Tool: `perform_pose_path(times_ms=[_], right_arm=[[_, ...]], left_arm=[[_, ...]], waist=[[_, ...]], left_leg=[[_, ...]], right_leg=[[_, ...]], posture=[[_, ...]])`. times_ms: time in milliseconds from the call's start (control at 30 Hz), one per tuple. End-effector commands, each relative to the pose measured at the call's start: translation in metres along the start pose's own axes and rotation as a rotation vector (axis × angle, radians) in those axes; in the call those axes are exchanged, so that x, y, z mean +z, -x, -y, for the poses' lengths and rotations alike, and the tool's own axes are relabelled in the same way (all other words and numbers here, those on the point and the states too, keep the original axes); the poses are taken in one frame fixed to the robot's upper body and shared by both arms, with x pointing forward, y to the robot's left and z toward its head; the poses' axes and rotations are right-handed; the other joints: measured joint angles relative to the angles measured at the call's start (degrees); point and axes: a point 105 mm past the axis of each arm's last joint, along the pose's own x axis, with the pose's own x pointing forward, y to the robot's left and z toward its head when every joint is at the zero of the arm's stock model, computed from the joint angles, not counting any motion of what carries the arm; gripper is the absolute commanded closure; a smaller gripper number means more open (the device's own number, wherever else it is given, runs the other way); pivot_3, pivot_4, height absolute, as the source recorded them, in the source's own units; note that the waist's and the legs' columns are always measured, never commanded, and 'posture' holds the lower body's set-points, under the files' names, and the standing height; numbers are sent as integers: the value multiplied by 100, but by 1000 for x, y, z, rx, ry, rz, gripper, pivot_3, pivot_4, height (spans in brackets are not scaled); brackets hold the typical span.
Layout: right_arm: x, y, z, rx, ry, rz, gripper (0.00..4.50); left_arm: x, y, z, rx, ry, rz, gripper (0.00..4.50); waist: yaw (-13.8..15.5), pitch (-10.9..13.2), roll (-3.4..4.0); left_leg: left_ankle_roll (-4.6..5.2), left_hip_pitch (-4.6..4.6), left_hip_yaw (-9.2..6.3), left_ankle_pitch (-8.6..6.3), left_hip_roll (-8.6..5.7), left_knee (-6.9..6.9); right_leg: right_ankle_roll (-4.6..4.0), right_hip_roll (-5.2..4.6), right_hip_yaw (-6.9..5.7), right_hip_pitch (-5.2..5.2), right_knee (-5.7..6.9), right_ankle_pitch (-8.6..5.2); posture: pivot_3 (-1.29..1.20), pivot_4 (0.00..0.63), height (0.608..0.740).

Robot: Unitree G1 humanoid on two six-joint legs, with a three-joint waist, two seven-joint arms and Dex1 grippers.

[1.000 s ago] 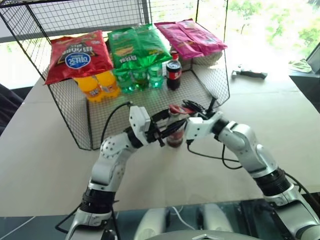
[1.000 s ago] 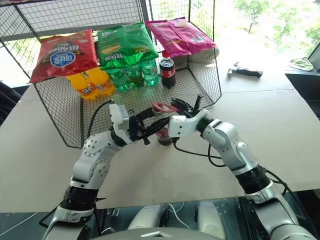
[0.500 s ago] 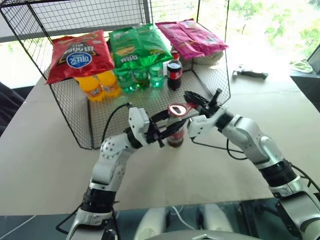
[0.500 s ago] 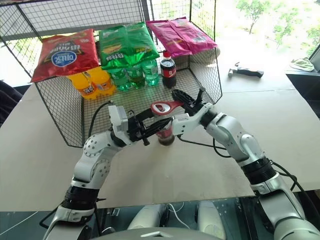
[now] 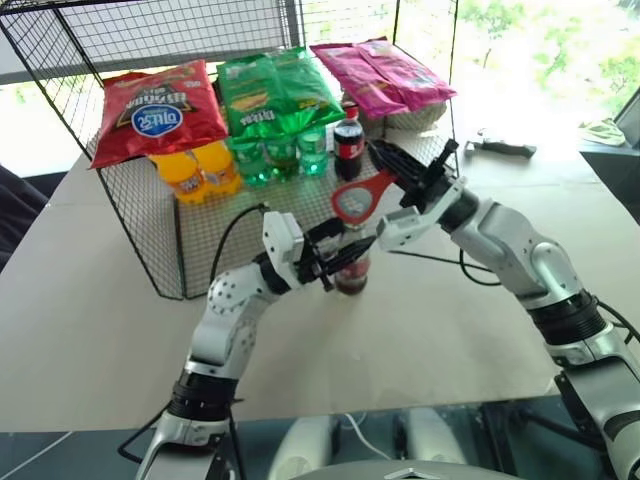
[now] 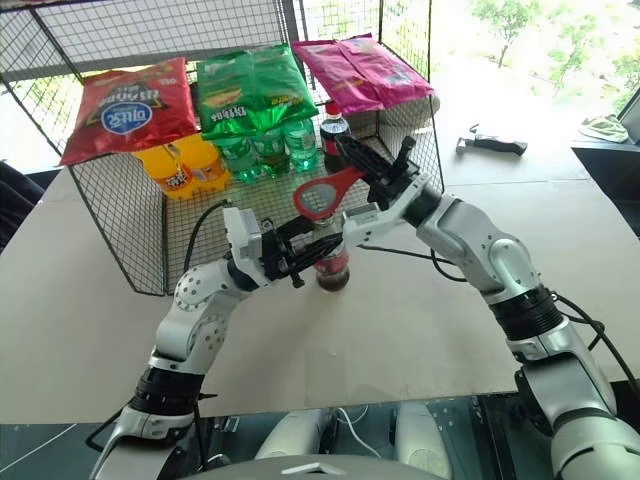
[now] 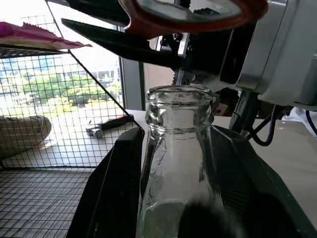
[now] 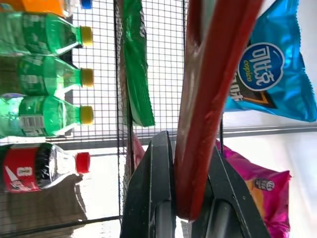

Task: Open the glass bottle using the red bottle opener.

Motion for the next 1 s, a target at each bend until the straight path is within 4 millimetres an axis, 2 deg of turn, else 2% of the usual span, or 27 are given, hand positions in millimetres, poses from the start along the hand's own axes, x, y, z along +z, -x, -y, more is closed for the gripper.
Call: perform_pose_path(times_ms=[33,267,700,767,800,833,933,1000], right_arm=[[0,-3,28,-120,49,20,4500],[-3,-1,27,-136,16,1,4500],[-16,12,7,-167,-265,-149,4500],[-17,13,4,-166,-287,-166,4500],[-17,14,3,-165,-290,-168,4500],[-17,14,3,-164,-293,-171,4500],[-18,14,2,-160,-296,-175,4500],[-17,15,0,-145,-291,-170,4500]], left_arm=[[-30,10,2,19,63,-131,2822],[-28,11,2,22,60,-131,2822],[-11,10,1,25,94,-64,2822],[-9,9,0,23,92,-59,1937],[-8,9,0,24,89,-57,1797],[-8,8,0,24,87,-57,1414],[-7,8,-1,27,81,-56,23],[-7,8,0,11,98,-57,23]], waist=[[-2,0,0],[-3,0,0],[-6,1,1],[-6,2,2],[-8,4,4],[-13,8,3],[-11,16,3],[-7,16,3]], left_leg=[[0,0,0,0,0,0],[0,1,0,0,1,0],[0,-2,2,0,1,-8],[0,-2,2,0,1,-9],[0,-2,2,0,1,-9],[0,-3,3,0,1,-10],[0,-18,3,0,1,-10],[0,-19,3,1,1,-15]], right_leg=[[0,0,0,0,0,0],[0,1,1,0,1,0],[0,0,4,-6,-2,0],[0,1,4,-6,-2,0],[0,1,4,-6,-2,0],[0,1,5,-6,-2,0],[0,2,4,-22,-2,0],[0,1,4,-23,-5,0]], posture=[[0,150,740],[0,150,740],[0,150,740],[0,150,740],[0,150,740],[0,150,740],[0,150,740],[0,150,740]])
